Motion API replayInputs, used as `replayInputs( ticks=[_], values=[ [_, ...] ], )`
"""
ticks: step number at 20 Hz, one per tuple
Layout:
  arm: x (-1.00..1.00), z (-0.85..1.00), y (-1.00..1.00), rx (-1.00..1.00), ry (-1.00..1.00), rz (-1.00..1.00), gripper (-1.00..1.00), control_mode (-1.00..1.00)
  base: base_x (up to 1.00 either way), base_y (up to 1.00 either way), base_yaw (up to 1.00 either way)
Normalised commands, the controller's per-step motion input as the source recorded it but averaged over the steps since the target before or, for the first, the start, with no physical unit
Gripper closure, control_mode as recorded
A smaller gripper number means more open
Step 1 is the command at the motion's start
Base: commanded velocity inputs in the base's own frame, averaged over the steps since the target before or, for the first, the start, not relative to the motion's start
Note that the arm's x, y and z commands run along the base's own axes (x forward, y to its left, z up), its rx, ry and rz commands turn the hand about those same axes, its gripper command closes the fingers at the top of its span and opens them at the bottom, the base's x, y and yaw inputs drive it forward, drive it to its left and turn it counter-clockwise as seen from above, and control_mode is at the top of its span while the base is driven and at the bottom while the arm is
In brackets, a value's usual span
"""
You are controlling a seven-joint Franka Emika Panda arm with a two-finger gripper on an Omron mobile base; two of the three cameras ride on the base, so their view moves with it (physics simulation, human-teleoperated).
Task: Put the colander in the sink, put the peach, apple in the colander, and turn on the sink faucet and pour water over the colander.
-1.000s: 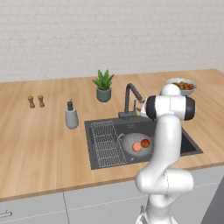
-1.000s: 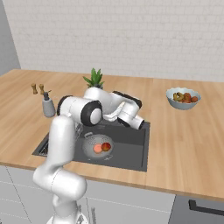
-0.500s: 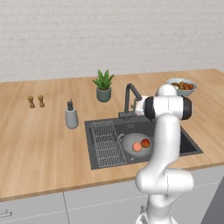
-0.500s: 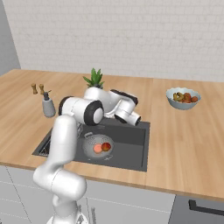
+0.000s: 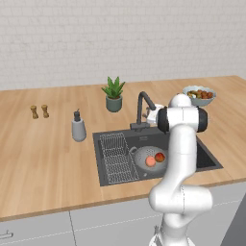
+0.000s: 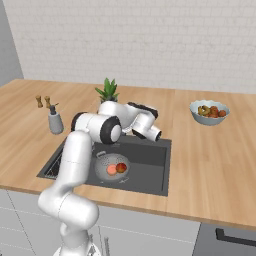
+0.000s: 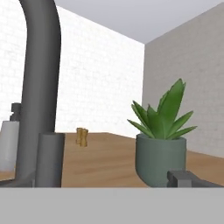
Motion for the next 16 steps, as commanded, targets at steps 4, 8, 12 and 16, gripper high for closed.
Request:
replayInputs(
  ticks=[4, 8, 12, 16],
  values=[
    [0.13, -0.02, 0.0, 0.0, 0.0, 0.0, -1.0, -1.0, 0.0, 0.0, 0.0],
    [0.08, 0.0, 0.17, 0.0, 0.0, 0.0, 1.0, -1.0, 0.0, 0.0, 0.0],
    [0.13, -0.01, 0.14, 0.0, 0.0, -0.01, 1.0, -1.0, 0.0, 0.0, 0.0],
    [0.17, 0.0, 0.07, 0.0, 0.0, -0.08, 1.0, -1.0, 0.0, 0.0, 0.0]
  ],
)
